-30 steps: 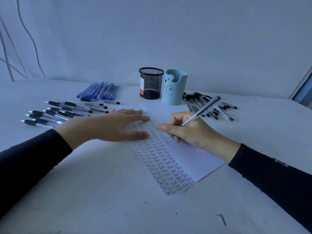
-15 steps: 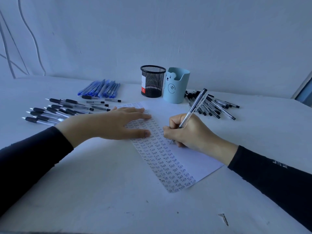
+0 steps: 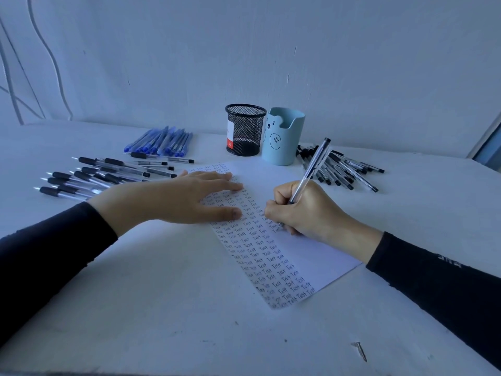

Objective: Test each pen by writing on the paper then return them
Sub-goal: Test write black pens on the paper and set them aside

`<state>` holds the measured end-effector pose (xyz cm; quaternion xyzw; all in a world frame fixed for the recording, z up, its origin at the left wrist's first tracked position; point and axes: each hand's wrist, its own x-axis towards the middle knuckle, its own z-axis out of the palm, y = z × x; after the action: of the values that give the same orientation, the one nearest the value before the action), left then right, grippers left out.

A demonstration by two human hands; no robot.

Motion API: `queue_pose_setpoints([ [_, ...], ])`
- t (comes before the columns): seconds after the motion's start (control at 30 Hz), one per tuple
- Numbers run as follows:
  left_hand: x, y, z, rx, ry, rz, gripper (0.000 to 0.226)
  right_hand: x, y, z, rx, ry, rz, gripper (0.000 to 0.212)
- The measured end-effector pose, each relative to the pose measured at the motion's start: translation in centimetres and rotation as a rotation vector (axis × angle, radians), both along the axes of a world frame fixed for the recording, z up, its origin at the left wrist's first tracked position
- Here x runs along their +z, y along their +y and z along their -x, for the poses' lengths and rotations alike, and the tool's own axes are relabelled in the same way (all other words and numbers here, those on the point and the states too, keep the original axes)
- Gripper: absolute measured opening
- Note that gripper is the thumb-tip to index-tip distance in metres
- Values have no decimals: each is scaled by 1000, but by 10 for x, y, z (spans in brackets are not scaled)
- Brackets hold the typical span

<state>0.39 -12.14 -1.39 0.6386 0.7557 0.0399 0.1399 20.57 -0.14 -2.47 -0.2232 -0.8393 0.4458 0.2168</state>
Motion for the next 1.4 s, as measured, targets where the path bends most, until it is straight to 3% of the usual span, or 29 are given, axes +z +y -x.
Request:
queue_pose_setpoints([
  [0.1,-1,1,4,-16,2,-13,90,0,1,1,-5,-6,-6,51],
  [0.5,-3,1,4,-14,4,-13,89,0,4,0,-16,-4,15,46],
  [0.97,2,0,-2,-6,5,-4,75,-1,6,0,2,3,-6,42],
  [1.17,1,0,-1,-15,13,-2,76,8,12,-1,17,110,220,45],
  [1.27,3,-1,-4,-10,24,-1,73,11,17,-2,41,97,294,33],
  [1.33,2,-2,-2,-10,22,-5,73,10,22,-1,40,106,388,47],
  [1.4,1,-2,-1,-20,23,-7,75,11,26,-1,31,167,433,44],
])
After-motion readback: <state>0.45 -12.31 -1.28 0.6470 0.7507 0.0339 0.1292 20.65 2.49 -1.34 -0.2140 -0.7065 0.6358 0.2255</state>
